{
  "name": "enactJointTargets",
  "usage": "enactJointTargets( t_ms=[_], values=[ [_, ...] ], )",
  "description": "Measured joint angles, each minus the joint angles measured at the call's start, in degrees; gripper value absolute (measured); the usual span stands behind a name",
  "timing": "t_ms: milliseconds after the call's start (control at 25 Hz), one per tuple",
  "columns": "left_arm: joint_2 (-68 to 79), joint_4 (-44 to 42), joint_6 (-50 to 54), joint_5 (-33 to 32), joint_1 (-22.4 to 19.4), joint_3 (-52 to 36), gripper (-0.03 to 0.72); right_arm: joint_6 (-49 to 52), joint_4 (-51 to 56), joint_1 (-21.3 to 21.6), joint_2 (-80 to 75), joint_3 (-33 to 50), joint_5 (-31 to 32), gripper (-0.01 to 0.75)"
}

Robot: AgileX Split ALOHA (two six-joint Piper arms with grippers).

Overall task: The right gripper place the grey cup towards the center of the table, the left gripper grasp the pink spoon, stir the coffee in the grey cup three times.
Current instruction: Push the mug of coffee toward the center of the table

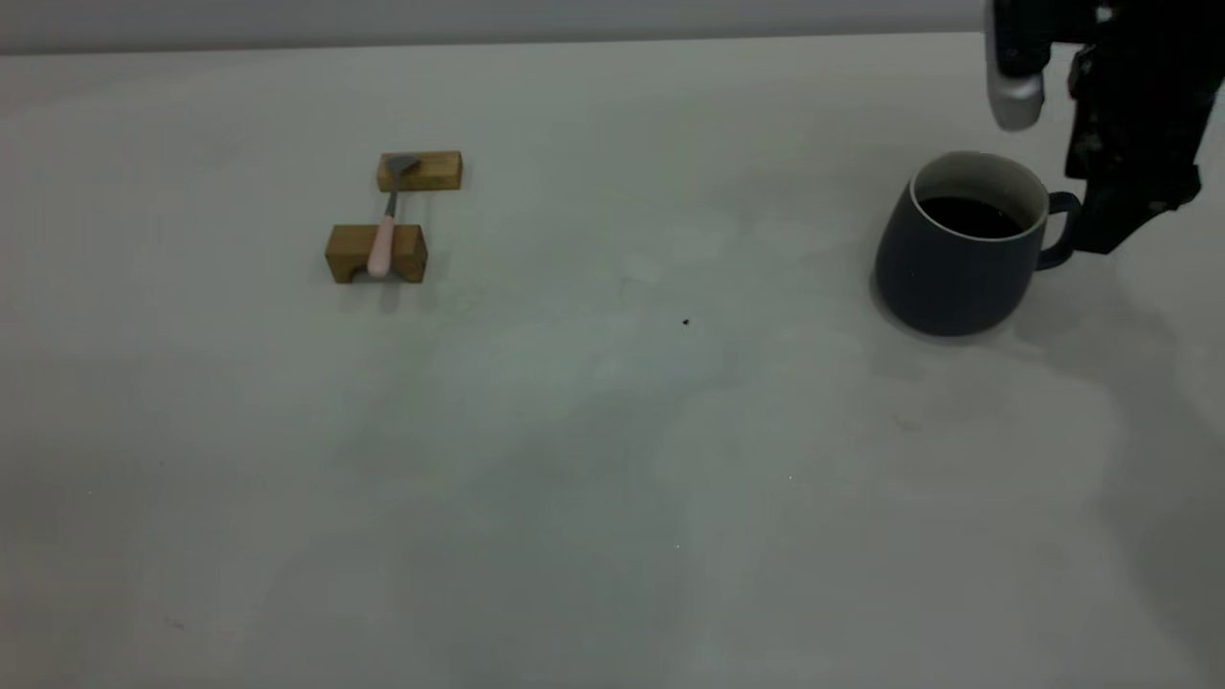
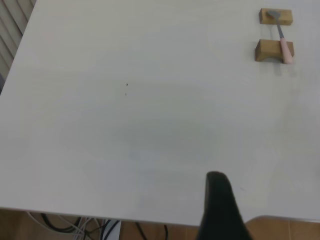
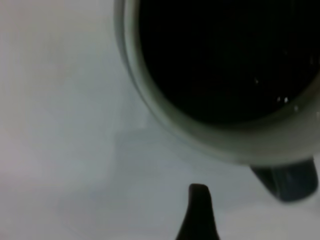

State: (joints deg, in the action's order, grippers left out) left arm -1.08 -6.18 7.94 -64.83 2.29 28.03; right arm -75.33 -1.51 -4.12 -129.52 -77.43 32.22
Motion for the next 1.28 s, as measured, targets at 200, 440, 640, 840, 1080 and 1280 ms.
enactJointTargets(
  t_ms=[200,440,640,840,1080,1280],
  values=[
    [0.0,0.0,0.0,0.0,0.0,0.0,0.558,-2.0,0.2,0.0,-2.7,-2.2,-0.8,0.653],
    [0.0,0.0,0.0,0.0,0.0,0.0,0.558,-3.6,3.0,0.0,-3.5,-2.7,-1.7,0.601],
    [0.0,0.0,0.0,0.0,0.0,0.0,0.558,-6.2,7.3,-0.3,-3.6,-2.7,-0.1,0.450],
    [0.0,-0.1,0.0,0.0,0.0,0.0,0.558,-6.3,10.6,-2.0,-3.6,-2.7,0.7,0.263],
    [0.0,-0.1,0.0,0.0,0.0,0.0,0.558,-6.4,15.1,-4.6,-3.6,-2.7,1.0,0.199],
    [0.0,-0.1,0.0,0.0,0.0,0.0,0.558,-6.0,16.3,-8.4,-3.6,-2.7,-0.5,0.199]
  ],
)
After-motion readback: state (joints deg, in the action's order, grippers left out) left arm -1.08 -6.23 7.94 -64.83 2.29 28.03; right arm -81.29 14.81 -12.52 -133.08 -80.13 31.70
